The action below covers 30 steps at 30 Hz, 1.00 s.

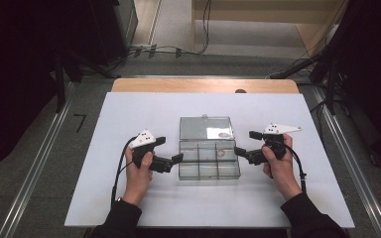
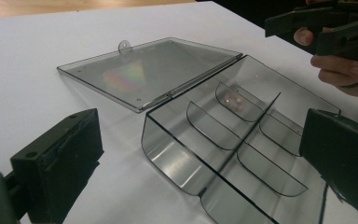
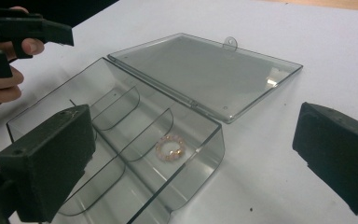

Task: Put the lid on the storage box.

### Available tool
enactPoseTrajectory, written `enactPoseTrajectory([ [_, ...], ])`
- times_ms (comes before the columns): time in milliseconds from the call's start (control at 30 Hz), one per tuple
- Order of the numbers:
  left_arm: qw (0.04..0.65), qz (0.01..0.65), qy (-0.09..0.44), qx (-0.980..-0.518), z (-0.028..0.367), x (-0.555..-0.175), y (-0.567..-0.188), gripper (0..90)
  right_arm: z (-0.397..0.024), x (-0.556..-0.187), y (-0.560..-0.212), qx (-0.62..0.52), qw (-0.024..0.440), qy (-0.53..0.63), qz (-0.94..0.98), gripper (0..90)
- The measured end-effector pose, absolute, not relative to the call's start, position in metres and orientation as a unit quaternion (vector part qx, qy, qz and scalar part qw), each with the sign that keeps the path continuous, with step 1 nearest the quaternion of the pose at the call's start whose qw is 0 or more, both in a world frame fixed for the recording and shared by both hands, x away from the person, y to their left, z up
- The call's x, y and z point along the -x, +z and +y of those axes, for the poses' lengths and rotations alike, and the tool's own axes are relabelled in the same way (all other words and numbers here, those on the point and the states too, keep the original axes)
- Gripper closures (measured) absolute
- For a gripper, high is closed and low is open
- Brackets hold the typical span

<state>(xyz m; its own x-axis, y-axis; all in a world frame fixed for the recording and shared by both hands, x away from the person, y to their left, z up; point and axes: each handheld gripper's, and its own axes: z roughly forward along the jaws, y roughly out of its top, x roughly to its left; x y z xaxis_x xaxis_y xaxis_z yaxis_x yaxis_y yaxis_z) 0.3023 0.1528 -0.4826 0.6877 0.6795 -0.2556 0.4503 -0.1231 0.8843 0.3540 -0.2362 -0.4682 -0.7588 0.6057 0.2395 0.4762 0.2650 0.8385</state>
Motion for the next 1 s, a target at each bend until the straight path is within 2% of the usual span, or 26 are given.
enactPoseTrajectory([
  [367, 0.544, 0.399, 0.095, -0.732, 0.147, -0.324, -0.488, 0.0, -0.232, -0.373, -0.472, -0.369, 0.059, 0.501, 0.781, 2.1],
  [567, 0.538, 0.413, 0.086, -0.730, 0.142, -0.335, -0.491, 3.4, -0.227, -0.380, -0.476, -0.379, 0.059, 0.492, 0.782, 3.5],
  [800, 0.535, 0.430, 0.067, -0.725, 0.139, -0.347, -0.497, 5.2, -0.223, -0.390, -0.484, -0.407, 0.034, 0.483, 0.775, 4.6],
  [1000, 0.532, 0.448, 0.068, -0.715, 0.137, -0.356, -0.498, 9.0, -0.213, -0.398, -0.480, -0.405, 0.042, 0.470, 0.783, 5.0],
])
